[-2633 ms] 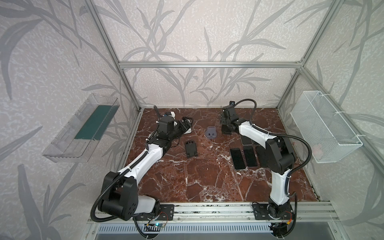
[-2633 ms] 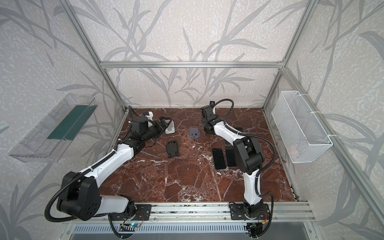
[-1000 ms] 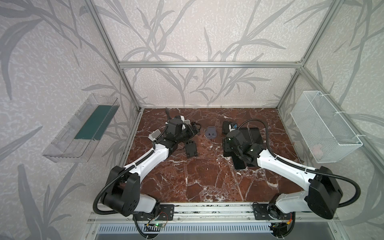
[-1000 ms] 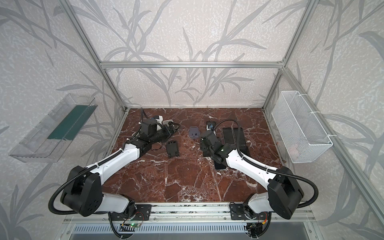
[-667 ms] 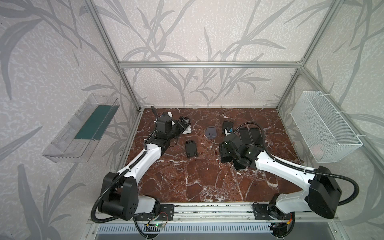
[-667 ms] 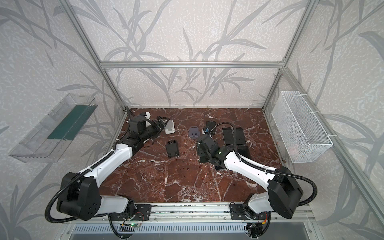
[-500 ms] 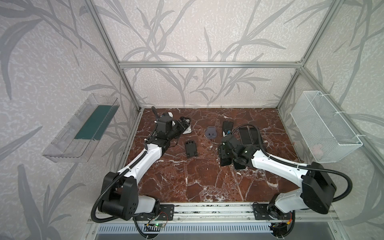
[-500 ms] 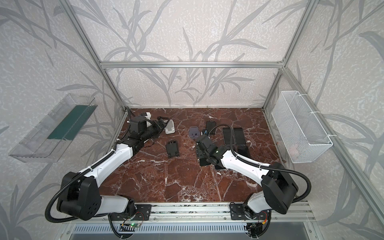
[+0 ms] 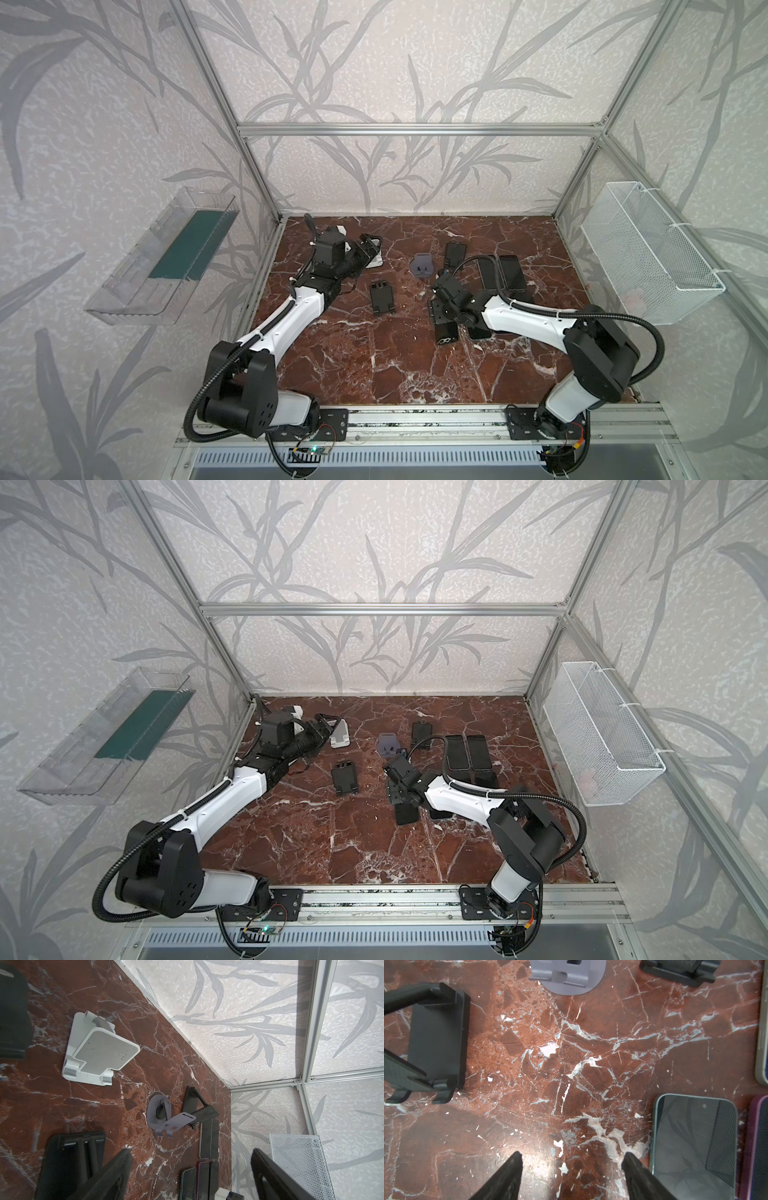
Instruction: Remove the phone from the phone stand
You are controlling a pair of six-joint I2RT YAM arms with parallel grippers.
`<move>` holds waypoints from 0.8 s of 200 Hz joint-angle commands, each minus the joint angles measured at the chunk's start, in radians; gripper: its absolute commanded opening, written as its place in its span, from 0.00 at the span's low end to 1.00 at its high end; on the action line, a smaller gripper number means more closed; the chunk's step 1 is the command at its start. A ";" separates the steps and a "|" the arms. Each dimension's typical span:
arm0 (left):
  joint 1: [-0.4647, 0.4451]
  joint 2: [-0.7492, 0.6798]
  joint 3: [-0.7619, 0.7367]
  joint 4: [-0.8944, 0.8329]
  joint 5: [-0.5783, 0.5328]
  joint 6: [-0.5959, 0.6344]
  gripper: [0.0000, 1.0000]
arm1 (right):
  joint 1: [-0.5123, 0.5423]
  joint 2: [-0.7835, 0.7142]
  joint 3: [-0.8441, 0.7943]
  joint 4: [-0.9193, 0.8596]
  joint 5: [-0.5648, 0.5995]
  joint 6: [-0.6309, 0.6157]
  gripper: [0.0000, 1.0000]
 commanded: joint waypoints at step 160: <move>0.000 0.022 -0.004 0.039 0.035 -0.021 0.89 | -0.069 0.149 0.014 0.048 -0.040 0.035 0.69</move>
